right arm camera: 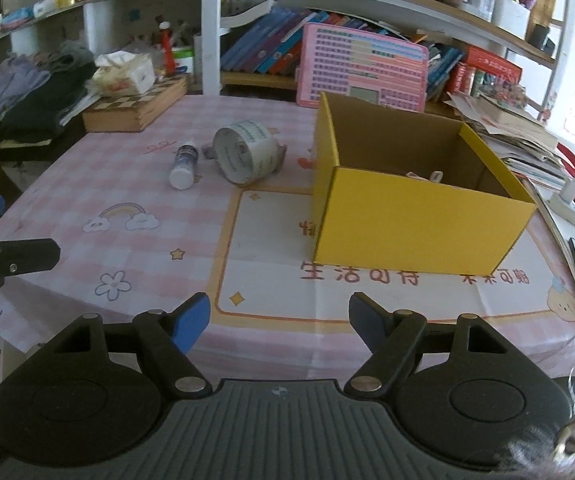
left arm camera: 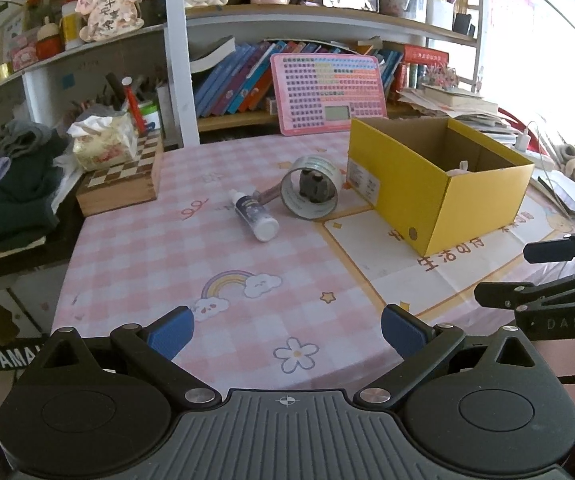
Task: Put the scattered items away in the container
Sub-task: 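Withdraw both open tools from the box back over the table, then grasp the tape roll rim with the right tool while the left tool grasps the spray bottle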
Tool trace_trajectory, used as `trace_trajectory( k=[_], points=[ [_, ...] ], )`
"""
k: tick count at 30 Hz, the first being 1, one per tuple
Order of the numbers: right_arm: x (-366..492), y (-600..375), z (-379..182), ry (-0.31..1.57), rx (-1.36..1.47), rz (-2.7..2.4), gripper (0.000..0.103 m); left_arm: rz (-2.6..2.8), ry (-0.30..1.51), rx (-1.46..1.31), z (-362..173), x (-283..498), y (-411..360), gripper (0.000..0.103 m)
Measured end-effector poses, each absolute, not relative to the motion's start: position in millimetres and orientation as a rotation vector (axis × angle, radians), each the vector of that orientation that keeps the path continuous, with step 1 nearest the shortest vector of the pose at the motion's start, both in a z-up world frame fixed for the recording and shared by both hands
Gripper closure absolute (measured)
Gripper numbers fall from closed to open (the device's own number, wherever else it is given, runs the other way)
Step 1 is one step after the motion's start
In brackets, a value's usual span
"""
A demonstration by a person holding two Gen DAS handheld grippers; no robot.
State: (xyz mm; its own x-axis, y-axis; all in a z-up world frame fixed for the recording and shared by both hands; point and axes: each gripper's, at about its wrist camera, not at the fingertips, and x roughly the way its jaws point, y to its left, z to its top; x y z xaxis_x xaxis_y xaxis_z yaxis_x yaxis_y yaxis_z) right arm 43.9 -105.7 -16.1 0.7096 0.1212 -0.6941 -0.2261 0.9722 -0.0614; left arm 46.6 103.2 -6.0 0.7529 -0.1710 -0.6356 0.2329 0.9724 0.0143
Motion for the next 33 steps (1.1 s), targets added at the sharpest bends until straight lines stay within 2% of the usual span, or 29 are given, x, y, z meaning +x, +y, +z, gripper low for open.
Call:
trace_trajectory(
  k=[8, 10, 13, 26, 33],
  points=[
    [54, -96, -21, 0.779, -0.168, 0.231, 0.027, -0.219, 0.698, 0.096, -10, 54, 104, 0.002],
    [57, -92, -22, 0.778, -0.180, 0.247, 0.028, -0.214, 0.698, 0.099, -11, 57, 105, 0.002],
    [62, -86, -22, 0.764, -0.209, 0.265, 0.036, -0.207, 0.693, 0.099, -12, 63, 106, 0.002],
    [115, -65, -10, 0.712, -0.264, 0.323, 0.036, -0.169, 0.685, 0.125, -17, 109, 103, 0.002],
    [152, -52, -3, 0.696, -0.304, 0.349, 0.042, -0.154, 0.689, 0.099, -24, 139, 105, 0.002]
  ],
)
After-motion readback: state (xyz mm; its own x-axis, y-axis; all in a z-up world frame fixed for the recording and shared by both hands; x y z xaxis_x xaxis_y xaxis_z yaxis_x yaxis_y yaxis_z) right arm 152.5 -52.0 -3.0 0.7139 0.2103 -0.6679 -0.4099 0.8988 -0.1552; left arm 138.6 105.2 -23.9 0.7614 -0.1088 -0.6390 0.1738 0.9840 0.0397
